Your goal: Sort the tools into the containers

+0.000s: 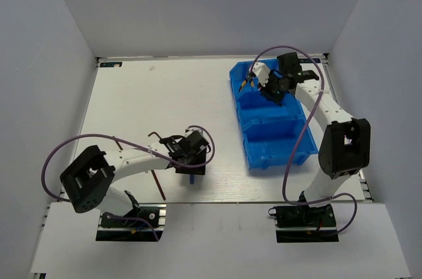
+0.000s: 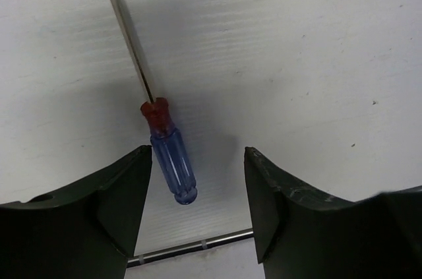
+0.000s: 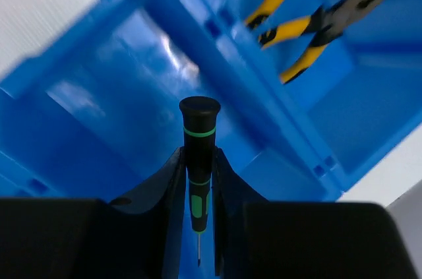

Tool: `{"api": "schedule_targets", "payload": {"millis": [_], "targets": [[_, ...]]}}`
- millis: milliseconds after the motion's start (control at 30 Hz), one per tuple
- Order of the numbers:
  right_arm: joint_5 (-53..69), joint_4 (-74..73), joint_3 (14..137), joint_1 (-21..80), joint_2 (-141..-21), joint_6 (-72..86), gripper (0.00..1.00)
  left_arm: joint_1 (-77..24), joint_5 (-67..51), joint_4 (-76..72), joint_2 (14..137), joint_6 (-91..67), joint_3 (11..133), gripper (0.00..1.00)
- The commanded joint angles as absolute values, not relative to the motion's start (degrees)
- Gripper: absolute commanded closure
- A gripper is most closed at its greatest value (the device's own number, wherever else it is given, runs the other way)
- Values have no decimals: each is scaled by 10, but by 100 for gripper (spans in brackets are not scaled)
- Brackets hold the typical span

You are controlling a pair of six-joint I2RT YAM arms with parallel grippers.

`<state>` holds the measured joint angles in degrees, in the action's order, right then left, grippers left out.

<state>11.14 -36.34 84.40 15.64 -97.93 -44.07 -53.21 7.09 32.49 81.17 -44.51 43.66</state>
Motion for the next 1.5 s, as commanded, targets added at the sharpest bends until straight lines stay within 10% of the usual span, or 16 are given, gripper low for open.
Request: {"api": "schedule_targets", "payload": {"millis": [0,67,133,733,800,967,1467], "targets": [[146,-323,790,147,-967,-558,91,-543,85,319,823,-460,468,31],[164,-342,796,139,-977,-570,32,-543,92,327,837,-467,474,31],[180,-362,818,135,-984,-567,14,-548,98,333,842,-473,474,33],[373,-347,763,71,-810,-345,9,-582,158,406,938,-468,588,100],[371,-344,747,68,-789,-316,13,-582,170,401,938,-440,650,100],[376,-329,701,41,-757,-276,99,-576,193,373,990,-313,819,100],[398,-373,627,-19,-701,-258,94,-537,192,301,1262,-133,1200,100]]}}
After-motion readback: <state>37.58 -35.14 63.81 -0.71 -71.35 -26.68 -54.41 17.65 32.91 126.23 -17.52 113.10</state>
